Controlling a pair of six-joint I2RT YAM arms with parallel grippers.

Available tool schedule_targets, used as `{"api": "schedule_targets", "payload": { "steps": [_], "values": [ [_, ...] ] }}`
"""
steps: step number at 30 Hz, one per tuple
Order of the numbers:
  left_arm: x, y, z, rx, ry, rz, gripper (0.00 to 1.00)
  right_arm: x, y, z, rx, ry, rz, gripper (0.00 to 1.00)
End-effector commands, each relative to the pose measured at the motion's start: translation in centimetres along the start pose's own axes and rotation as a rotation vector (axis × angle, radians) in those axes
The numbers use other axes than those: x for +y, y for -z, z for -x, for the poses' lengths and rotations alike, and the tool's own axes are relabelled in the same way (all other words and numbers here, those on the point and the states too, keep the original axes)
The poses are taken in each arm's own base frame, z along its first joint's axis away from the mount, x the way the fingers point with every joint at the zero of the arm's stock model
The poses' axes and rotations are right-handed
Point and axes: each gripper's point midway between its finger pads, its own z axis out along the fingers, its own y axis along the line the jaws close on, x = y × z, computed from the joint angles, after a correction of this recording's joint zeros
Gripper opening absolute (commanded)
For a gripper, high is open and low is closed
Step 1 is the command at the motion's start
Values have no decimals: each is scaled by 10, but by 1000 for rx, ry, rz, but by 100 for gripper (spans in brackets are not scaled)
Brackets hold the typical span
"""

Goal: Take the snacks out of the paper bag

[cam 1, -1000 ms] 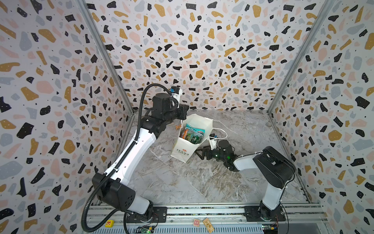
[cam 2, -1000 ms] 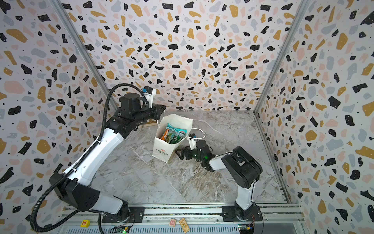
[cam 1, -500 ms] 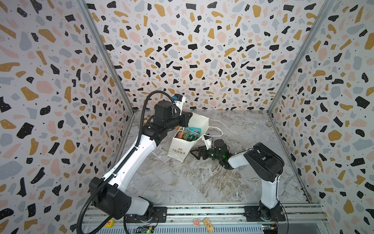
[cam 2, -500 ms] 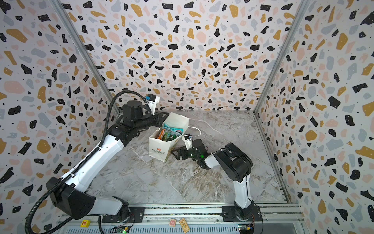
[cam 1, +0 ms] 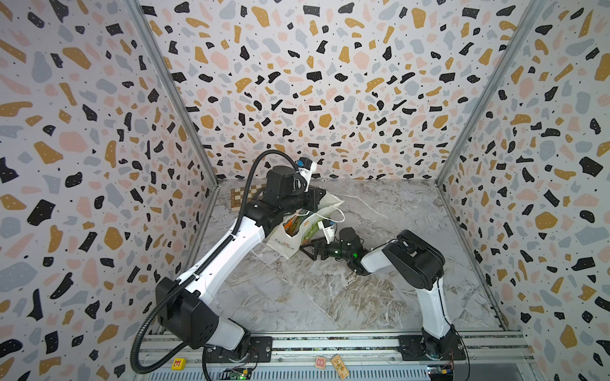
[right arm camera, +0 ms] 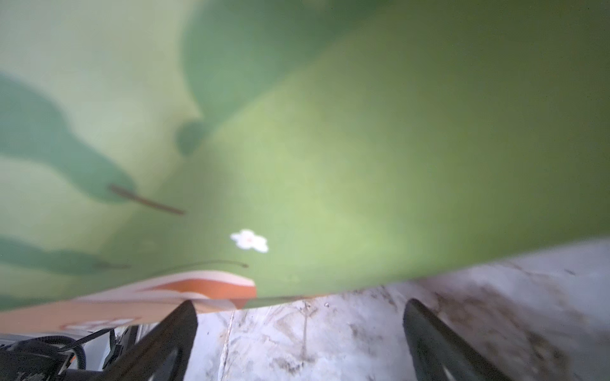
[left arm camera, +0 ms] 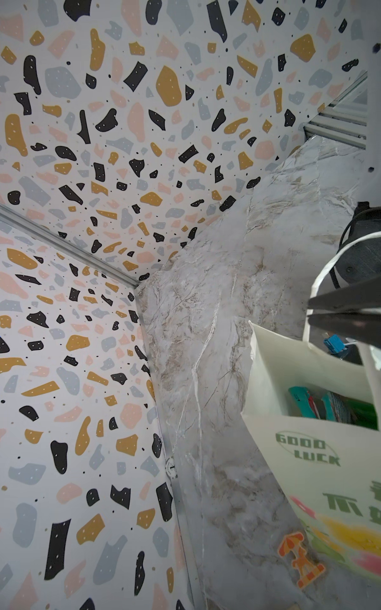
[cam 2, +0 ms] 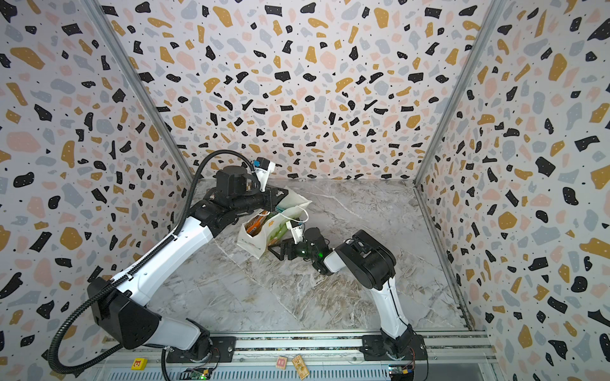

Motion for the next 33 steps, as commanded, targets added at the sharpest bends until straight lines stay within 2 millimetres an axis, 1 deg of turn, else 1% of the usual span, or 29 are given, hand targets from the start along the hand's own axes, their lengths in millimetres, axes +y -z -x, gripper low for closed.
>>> {"api": "schedule_targets", "payload": {
  "steps": [1, 3, 6, 9, 12, 16, 18, 21, 24, 28, 30, 32, 33],
  "values": [
    [-47, 18, 35, -115, -85, -130, 0, 16, -1, 16, -39, 46, 17, 99],
    [-44, 17, 26, -105, -80, -118, 0, 7, 9, 8, -21, 42, -37, 99],
    [-38, 18, 12, -97, -62, -96, 0, -5, 33, 0, -5, 44, -132, 99],
    [-36, 19, 2, -98, -52, -92, 0, -21, 66, -9, 9, 35, -248, 99],
    [-32, 17, -10, -78, -47, -76, 0, -37, 102, -15, 25, 25, -386, 99],
    [-31, 12, -20, -62, -34, -76, 0, -59, 148, -15, 50, 33, -611, 99],
    [-34, 11, -23, -55, -29, -87, 0, -70, 172, -14, 56, 30, -729, 99],
    [-42, 10, -26, -49, -29, -109, 0, -87, 213, -5, 29, 9, -909, 99],
    [-52, 7, -31, -37, -27, -133, 0, -98, 250, 8, -22, -15, -1038, 99],
    [-64, 5, -38, -25, -27, -157, 0, -105, 289, 29, -89, -36, -1120, 99],
    [-64, 4, -41, -21, -27, -151, 0, -98, 297, 43, -114, -9, -1097, 99],
    [-62, 2, -45, -15, -24, -142, 0, -85, 298, 56, -136, 40, -1053, 99],
    [-61, 1, -46, -10, -23, -139, 0, -76, 296, 64, -148, 72, -1014, 99]
  ]
}}
